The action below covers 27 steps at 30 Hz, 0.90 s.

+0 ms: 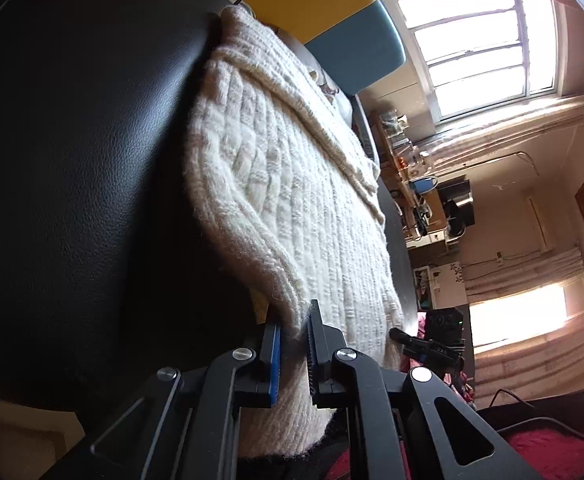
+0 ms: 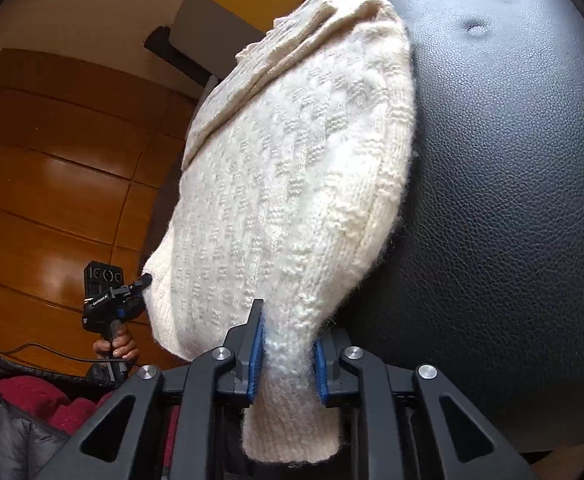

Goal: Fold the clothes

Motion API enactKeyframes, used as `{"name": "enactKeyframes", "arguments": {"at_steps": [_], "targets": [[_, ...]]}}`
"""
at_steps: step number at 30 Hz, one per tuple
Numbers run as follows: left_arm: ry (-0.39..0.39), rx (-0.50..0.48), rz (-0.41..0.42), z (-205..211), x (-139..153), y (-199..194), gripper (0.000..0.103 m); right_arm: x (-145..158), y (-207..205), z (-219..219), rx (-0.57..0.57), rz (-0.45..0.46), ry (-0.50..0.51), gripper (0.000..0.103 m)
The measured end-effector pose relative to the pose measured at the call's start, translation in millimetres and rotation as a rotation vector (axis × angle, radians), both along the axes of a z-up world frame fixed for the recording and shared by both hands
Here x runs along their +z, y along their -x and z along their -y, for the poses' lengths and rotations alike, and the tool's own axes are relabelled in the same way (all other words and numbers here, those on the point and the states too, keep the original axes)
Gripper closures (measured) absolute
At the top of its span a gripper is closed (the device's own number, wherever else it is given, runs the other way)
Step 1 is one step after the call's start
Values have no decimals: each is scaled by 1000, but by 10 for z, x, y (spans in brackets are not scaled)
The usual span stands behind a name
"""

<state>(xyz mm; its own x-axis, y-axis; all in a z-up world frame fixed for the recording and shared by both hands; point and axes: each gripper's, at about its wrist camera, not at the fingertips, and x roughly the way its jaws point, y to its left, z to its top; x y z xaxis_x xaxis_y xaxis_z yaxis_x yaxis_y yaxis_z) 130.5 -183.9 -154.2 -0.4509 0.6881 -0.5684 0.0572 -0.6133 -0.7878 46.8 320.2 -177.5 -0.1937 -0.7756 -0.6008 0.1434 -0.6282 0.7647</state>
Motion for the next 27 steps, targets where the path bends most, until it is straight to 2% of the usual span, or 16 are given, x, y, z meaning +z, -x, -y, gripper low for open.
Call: {"name": "enactKeyframes", "arguments": {"at_steps": [4,6,7,10,12,16,20,27], "targets": [[-13,3,34,-23,-93,-7,92,-29,22,0,-28,43,-6,79],[-20,4,40,-31,-102,1,92,-58,42,-14,-31,74,-13,94],[-21,3,41,-35,-101,4,92,-52,19,-19,-46,86,-22,93],[-21,-2,36,-47,-69,5,92,129,-13,143,-17,34,-158,93],[-41,-4,22,-23,-9,36,92,261,29,203,-16,5,-135,93],[-116,5,-62,31,232,169,92,561,267,236,-37,-68,-38,93],[-186,26,-175,100,551,425,92,779,584,228,-67,-131,9,93],[-277,83,-320,249,973,1317,92,1040,1475,272,-142,-201,71,93]]}}
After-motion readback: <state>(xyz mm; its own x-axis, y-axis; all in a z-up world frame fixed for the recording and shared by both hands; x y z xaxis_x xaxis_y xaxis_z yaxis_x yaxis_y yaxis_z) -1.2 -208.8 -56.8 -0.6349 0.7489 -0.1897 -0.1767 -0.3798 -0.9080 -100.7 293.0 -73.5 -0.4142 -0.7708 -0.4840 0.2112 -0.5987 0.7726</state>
